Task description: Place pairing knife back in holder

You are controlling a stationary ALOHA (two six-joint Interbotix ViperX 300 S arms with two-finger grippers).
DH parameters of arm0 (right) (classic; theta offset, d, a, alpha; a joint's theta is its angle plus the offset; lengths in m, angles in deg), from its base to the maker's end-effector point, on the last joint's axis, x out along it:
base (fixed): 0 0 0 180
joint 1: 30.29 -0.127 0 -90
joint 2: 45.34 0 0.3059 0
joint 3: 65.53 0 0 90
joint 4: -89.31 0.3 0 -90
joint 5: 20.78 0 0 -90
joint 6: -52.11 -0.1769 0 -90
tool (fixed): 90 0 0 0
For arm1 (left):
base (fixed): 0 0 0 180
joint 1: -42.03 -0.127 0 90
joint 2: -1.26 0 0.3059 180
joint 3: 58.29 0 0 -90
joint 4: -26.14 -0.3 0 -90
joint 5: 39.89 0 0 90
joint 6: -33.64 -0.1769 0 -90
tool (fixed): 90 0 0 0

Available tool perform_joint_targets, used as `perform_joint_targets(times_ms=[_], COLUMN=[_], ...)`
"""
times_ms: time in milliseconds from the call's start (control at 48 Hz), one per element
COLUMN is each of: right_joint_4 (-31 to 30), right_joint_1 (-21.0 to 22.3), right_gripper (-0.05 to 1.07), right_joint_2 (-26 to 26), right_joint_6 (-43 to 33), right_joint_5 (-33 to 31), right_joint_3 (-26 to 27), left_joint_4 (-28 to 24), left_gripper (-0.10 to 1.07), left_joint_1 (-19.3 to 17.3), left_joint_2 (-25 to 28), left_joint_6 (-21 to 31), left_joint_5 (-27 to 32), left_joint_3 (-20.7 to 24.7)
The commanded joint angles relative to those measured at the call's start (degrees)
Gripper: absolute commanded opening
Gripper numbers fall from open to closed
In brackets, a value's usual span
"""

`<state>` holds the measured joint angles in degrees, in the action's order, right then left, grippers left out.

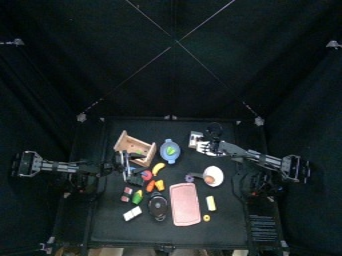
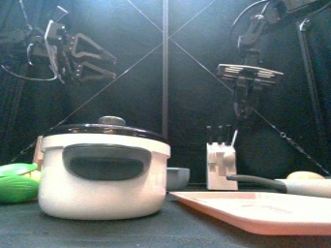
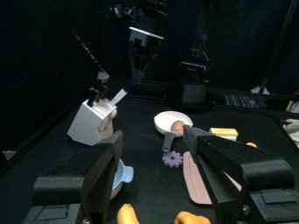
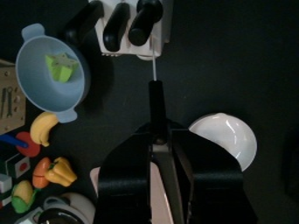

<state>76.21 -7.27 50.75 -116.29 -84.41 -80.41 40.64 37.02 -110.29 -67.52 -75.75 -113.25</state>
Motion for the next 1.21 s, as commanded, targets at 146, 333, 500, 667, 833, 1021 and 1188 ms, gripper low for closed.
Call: perform_joint_targets(times_ms=[146,333,500,667,833,1021,1188], right_joint_4=[-2.55,-4.31,-4.22,-4.92,-5.27,-6.86,-8.00], right_joint_1=[1.49,1.67,1.67,1.67,1.67,1.76,2.81], right_gripper=[0.41,0.47,0.61,0.69,0.69,0.69,0.69], right_joint_2=[-0.44,-0.70,-0.79,-0.79,-0.79,-0.62,-0.79], right_joint_6=[0.09,0.00,0.00,-0.18,-0.26,-1.14,-2.29], right_joint_5=[0.97,3.60,5.45,6.42,8.53,12.22,13.01], right_joint_3=[0.97,0.18,-1.14,-2.02,-1.67,-1.85,-2.90], left_joint_4=[0.00,0.26,0.88,1.05,1.05,1.14,1.32], left_gripper=[0.92,0.92,0.92,0.92,0.92,0.92,0.92], left_joint_1=[-0.18,-0.18,-0.18,-0.18,-0.18,-0.18,-0.18], left_joint_2=[0.00,0.00,0.00,0.00,0.09,0.00,0.00], left_joint_6=[0.09,0.09,0.00,0.00,0.00,0.00,0.00], left_joint_5=[-0.18,-0.18,-0.18,-0.18,-0.18,-0.18,-0.18], left_joint_3=[0.44,0.35,0.26,0.18,0.18,0.09,0.00])
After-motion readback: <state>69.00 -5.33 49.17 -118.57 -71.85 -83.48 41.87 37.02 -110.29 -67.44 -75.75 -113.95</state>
